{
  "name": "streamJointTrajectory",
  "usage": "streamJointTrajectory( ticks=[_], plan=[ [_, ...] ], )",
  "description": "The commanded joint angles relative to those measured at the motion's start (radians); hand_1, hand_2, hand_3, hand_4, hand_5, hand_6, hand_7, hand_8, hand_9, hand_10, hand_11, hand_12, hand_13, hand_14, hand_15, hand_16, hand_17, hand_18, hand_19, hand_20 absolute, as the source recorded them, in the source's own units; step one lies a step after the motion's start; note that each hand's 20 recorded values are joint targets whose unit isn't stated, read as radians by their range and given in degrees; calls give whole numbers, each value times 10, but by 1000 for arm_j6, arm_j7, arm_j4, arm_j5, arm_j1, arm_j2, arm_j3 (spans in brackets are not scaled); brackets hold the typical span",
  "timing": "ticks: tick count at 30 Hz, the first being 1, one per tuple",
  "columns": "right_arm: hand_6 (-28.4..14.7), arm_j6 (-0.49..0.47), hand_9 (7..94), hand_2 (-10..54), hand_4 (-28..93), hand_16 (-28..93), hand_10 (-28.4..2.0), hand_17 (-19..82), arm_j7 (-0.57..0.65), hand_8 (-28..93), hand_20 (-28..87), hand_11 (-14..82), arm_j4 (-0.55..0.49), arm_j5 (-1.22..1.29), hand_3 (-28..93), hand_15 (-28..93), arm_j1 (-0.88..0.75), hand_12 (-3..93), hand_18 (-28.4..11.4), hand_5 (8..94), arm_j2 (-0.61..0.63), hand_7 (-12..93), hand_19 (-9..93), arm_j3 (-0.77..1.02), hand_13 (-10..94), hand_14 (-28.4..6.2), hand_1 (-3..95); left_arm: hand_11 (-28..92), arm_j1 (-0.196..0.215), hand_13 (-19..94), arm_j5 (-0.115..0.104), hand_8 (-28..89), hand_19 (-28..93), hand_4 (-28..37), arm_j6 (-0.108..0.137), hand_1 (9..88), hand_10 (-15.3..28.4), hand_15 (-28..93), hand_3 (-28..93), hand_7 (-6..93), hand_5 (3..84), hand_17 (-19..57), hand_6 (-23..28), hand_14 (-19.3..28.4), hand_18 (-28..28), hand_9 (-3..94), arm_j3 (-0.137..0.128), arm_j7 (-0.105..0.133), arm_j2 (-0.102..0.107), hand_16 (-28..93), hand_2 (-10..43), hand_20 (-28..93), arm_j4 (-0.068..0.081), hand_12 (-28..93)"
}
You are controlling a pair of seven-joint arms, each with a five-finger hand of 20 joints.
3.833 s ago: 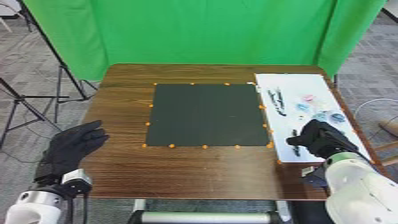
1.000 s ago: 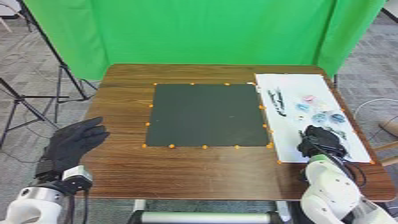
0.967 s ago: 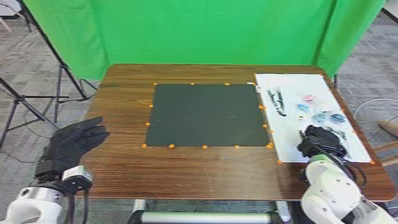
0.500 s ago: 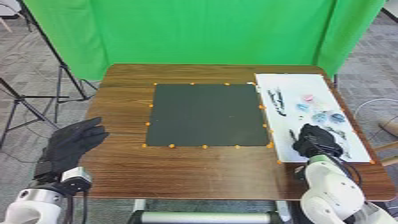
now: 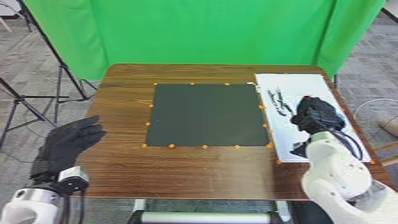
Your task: Arrange flowers
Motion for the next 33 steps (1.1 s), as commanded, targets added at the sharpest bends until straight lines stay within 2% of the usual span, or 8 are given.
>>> streamJointTrajectory(
  ticks=[1,9,14,17,19,24,30,33],
  plan=[
    [-56,-122,846,-95,-260,290,-126,443,-33,249,49,462,14,147,785,769,297,346,-227,806,-119,357,932,-197,816,-68,536,391,65,300,-10,-84,596,-146,28,273,229,617,796,142,473,-83,146,284,216,402,-53,13,4,-132,95,169,-30,97],
    [-56,-227,845,-95,-255,289,-129,442,-58,252,63,468,158,147,775,770,461,342,-230,808,-329,353,932,-412,816,-69,539,392,77,301,-10,-85,596,-146,39,273,229,617,797,143,473,-83,146,284,216,403,-66,9,4,-132,94,169,-44,97],
    [-56,-278,844,-95,-254,288,-131,441,-71,252,70,473,240,103,776,771,484,339,-231,808,-425,354,932,-472,816,-69,539,393,92,301,4,-85,596,-145,38,273,229,619,797,143,473,-83,146,284,216,403,-92,-12,-11,-132,94,168,-54,97],
    [-56,-302,845,-95,-254,287,-132,441,-91,252,71,476,274,81,775,772,491,337,-231,808,-479,356,932,-496,816,-69,539,394,113,302,4,-85,596,-145,44,274,229,620,797,143,474,-83,146,284,216,403,-105,-6,-17,-133,94,168,-63,97],
    [-56,-320,845,-95,-253,287,-131,441,-101,251,72,478,300,61,776,773,491,335,-232,809,-521,356,932,-505,816,-70,538,394,103,302,7,-85,596,-145,41,274,229,620,796,143,473,-83,147,284,216,404,-102,-18,-21,-133,94,169,-62,97],
    [-55,-369,846,-93,-255,284,-132,442,-107,248,74,483,339,43,775,775,465,328,-233,809,-610,358,932,-504,817,-68,537,394,47,302,11,-85,596,-145,42,274,229,621,797,144,476,-83,148,284,216,405,-61,-27,-4,-133,93,168,-53,97],
    [-52,-413,848,-94,-256,283,-132,443,-110,246,76,486,397,-6,777,776,436,324,-232,809,-669,362,932,-486,821,-69,534,397,-60,303,17,-86,597,-145,24,274,229,621,795,146,475,-83,146,284,216,405,34,-40,18,-134,94,168,-19,97],
    [-51,-423,849,-94,-256,282,-131,443,-102,244,76,486,434,-28,781,776,430,323,-232,809,-692,365,932,-475,822,-69,532,397,-92,302,21,-86,597,-144,16,275,229,622,795,146,474,-83,147,284,217,403,54,-44,23,-134,94,168,-10,96]
  ],
)
